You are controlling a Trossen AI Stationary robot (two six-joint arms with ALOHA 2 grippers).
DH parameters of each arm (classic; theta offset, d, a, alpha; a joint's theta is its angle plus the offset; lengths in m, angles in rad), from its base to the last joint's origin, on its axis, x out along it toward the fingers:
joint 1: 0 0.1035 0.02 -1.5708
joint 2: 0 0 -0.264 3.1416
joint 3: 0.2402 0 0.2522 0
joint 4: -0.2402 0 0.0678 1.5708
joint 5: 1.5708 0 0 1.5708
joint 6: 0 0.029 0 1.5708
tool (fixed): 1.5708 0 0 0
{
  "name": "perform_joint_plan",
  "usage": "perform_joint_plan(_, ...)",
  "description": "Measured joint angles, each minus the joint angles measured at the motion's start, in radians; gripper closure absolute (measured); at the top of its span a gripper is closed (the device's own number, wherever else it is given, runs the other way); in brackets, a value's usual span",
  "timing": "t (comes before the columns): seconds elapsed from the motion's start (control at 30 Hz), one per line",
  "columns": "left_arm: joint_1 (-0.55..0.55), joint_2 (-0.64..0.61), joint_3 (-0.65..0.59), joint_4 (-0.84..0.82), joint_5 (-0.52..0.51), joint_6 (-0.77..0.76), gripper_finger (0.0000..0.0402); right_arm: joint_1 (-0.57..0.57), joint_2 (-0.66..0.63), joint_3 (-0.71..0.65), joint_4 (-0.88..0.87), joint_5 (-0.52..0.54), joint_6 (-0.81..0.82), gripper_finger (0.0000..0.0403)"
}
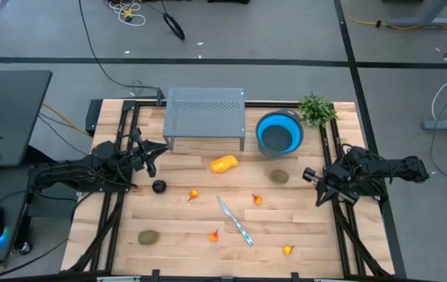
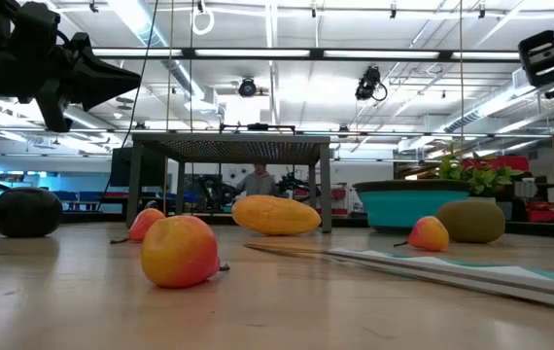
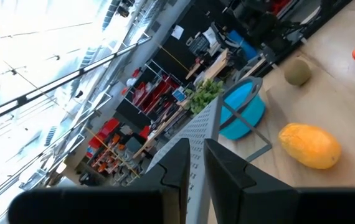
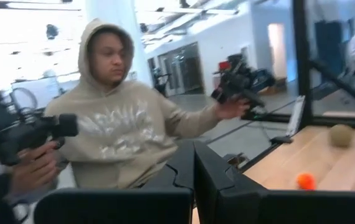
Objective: Pick & Place Fruit
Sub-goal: Put the blue strainer bowl on the shelf
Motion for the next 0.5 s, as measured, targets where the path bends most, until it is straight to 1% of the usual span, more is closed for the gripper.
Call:
perform_joint_plan(0.1, 0.000, 0.000, 0.000, -0.001, -0.005, 0.029, 0.0345, 0.000, 0.000, 0.000, 0.043, 0.103, -0.013, 0.0402)
perform_joint_plan(0.23, 0.000, 0.000, 0.000, 0.006, -0.008, 0.076, 0.0345, 0.000, 0.000, 0.000, 0.094, 0.243, -0.071, 0.0402)
perform_joint_plan(0.3, 0.000, 0.000, 0.000, 0.038, -0.016, 0.162, 0.0345, 0.000, 0.000, 0.000, 0.132, 0.286, -0.146, 0.0402)
perform_joint_plan(0.37, 0.000, 0.000, 0.000, 0.047, -0.009, 0.234, 0.0345, 0.000, 0.000, 0.000, 0.165, 0.302, -0.242, 0.0402)
perform_joint_plan(0.43, 0.000, 0.000, 0.000, 0.049, 0.016, 0.222, 0.0345, 0.000, 0.000, 0.000, 0.199, 0.348, -0.302, 0.0402)
perform_joint_plan(0.5, 0.000, 0.000, 0.000, 0.049, 0.044, 0.096, 0.0345, 0.000, 0.000, 0.000, 0.214, 0.438, -0.334, 0.0402)
